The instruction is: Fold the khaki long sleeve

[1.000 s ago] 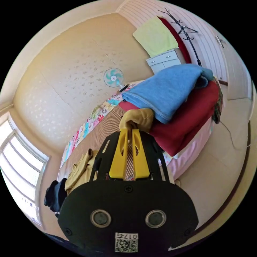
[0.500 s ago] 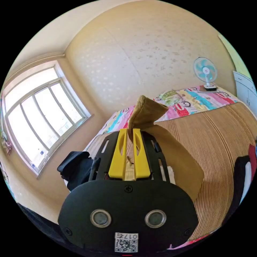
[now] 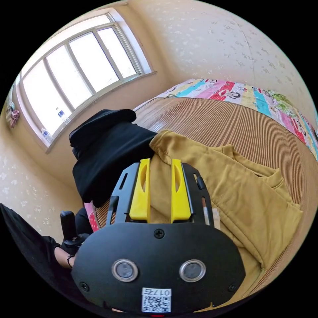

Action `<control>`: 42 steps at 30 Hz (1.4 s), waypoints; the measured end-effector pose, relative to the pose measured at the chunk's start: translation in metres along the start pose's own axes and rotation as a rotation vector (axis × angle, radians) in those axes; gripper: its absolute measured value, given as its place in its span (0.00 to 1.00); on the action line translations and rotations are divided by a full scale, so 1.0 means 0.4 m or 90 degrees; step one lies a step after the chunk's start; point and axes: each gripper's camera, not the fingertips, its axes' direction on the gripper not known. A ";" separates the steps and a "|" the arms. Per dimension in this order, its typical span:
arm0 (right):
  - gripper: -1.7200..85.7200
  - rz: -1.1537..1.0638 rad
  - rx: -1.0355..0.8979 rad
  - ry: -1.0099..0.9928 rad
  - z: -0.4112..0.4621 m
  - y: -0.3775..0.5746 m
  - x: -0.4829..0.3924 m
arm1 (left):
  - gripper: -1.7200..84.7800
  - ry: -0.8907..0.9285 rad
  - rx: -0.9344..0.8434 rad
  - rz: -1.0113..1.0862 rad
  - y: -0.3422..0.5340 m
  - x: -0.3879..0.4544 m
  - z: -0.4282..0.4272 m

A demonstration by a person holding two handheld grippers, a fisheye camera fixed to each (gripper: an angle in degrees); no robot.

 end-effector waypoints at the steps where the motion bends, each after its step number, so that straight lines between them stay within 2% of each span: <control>1: 0.14 -0.011 -0.013 0.005 0.016 -0.019 -0.008 | 0.01 0.005 0.000 -0.005 -0.005 -0.004 -0.003; 4: 0.15 -0.024 -0.173 0.087 0.192 -0.107 -0.021 | 0.01 0.012 -0.003 -0.009 -0.015 -0.012 -0.010; 5: 0.15 -0.022 -0.184 0.100 0.209 -0.113 -0.021 | 0.01 0.014 -0.003 -0.011 -0.020 -0.015 -0.012; 8: 0.09 0.007 -0.138 0.063 0.148 -0.133 -0.044 | 0.01 0.022 -0.007 -0.016 -0.030 -0.024 -0.019; 10: 0.05 0.029 -0.024 -0.039 0.018 -0.103 -0.064 | 0.01 0.027 -0.007 -0.023 -0.036 -0.029 -0.023; 13: 0.04 0.026 0.024 -0.026 -0.049 -0.048 -0.088 | 0.01 0.036 -0.005 -0.037 -0.045 -0.039 -0.029; 14: 0.04 0.004 -0.008 0.012 -0.034 -0.021 -0.100 | 0.01 0.038 -0.004 -0.039 -0.048 -0.041 -0.031; 16: 0.04 -0.034 -0.170 0.078 0.055 0.031 -0.095 | 0.01 0.041 -0.005 -0.039 -0.052 -0.045 -0.035; 17: 0.05 -0.028 -0.186 0.096 0.065 0.046 -0.088 | 0.01 0.046 -0.006 -0.040 -0.055 -0.048 -0.038; 23: 0.10 0.118 -0.055 0.148 -0.108 0.139 0.018 | 0.01 0.060 -0.007 -0.045 -0.066 -0.063 -0.051; 26: 0.10 0.199 -0.006 0.282 -0.206 0.218 0.097 | 0.01 0.051 -0.005 -0.037 -0.070 -0.062 -0.056; 28: 0.09 0.235 -0.040 0.376 -0.230 0.278 0.176 | 0.01 0.049 -0.004 -0.035 -0.072 -0.063 -0.060; 30: 0.06 0.244 -0.108 0.418 -0.212 0.322 0.257 | 0.01 0.054 -0.003 -0.037 -0.074 -0.068 -0.065; 31: 0.06 0.236 -0.119 0.410 -0.209 0.338 0.283 | 0.01 0.058 -0.002 -0.038 -0.075 -0.071 -0.068; 32: 0.04 0.235 -0.079 0.373 -0.232 0.369 0.324 | 0.01 0.060 -0.001 -0.039 -0.076 -0.074 -0.070; 35: 0.03 0.374 -0.039 0.317 -0.306 0.382 0.442 | 0.01 0.056 0.002 -0.037 -0.079 -0.076 -0.077; 39: 0.03 0.437 0.003 0.398 -0.336 0.355 0.448 | 0.01 0.051 0.007 -0.034 -0.082 -0.078 -0.086; 42: 0.04 0.318 0.068 0.293 -0.328 0.300 0.312 | 0.01 0.055 0.008 -0.036 -0.085 -0.084 -0.094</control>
